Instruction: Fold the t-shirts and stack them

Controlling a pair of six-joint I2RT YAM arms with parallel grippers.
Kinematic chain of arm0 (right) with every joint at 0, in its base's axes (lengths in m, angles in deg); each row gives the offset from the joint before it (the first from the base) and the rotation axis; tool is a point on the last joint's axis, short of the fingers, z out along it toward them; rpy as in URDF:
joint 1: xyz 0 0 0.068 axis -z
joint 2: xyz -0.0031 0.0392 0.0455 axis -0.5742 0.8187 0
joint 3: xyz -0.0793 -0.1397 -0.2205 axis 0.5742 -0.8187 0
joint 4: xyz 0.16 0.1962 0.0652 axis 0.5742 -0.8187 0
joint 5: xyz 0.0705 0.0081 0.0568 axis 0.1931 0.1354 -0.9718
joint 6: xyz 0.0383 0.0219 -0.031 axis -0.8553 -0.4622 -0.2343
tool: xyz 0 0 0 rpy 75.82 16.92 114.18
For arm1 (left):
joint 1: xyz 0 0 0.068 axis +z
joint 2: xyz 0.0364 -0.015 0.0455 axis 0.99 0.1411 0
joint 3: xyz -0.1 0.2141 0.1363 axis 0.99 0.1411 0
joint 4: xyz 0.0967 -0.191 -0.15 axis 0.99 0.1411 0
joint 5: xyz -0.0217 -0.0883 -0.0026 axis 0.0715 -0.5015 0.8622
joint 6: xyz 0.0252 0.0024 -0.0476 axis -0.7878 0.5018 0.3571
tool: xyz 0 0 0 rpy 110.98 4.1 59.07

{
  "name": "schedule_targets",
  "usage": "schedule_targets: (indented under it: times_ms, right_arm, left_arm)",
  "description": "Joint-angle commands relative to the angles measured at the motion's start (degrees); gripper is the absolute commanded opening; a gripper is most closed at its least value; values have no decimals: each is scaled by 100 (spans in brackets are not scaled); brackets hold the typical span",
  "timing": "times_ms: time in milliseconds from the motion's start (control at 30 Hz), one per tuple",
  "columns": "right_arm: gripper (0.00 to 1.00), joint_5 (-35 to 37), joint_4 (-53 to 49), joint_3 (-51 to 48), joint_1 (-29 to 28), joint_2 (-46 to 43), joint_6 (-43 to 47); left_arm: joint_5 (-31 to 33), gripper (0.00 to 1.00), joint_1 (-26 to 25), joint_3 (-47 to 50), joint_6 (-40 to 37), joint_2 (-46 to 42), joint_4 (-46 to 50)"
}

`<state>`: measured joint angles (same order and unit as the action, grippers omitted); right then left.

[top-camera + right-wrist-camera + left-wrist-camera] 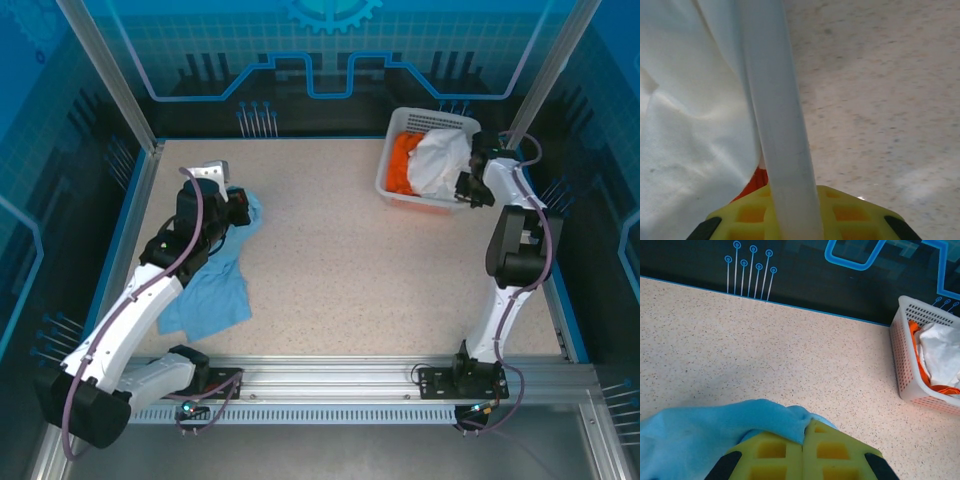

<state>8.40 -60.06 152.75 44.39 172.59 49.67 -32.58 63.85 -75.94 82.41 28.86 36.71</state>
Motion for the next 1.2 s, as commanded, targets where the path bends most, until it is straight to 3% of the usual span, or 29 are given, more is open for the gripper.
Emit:
schedule_targets:
  times_ms: [0,67,100,167,300,400,500,633,733,967,1167]
  right_arm:
    - [21,1343,-788,558,364,304,-187]
    - [48,1779,-1415,1282,382,655,-299]
    - [53,1942,-1734,1652,366,787,-327]
    - [57,2070,-2055,1910,335,643,-549]
    - [69,1697,-1176,883,-163,-777,-807]
    - [68,547,-221,260,-820,-1430,-687]
    - [66,147,-57,496,-1747,-1255,-519]
    - [63,147,-597,1697,-2768,-96,-441]
    - [62,545,-1199,2947,-3186,1069,-439]
    - [61,306,-2046,5687,-2813,3313,-732]
    - [61,-173,-1770,5151,-1982,3345,-1080]
  left_arm:
    - [-168,0,20,210,83,-172,-533]
    - [-183,0,11,268,134,-185,-613]
    - [-236,0,14,264,149,-177,-633]
    - [-297,0,18,253,171,-158,-634]
    - [-320,0,10,290,183,-142,-669]
    - [-356,0,12,281,210,-108,-669]
    - [-353,0,12,293,210,-106,-669]
    - [-309,0,11,333,214,-114,-674]
    - [-309,0,6,346,207,-114,-677]
    - [-232,0,-18,426,161,-118,-716]
    - [-265,0,-24,432,174,-62,-757]
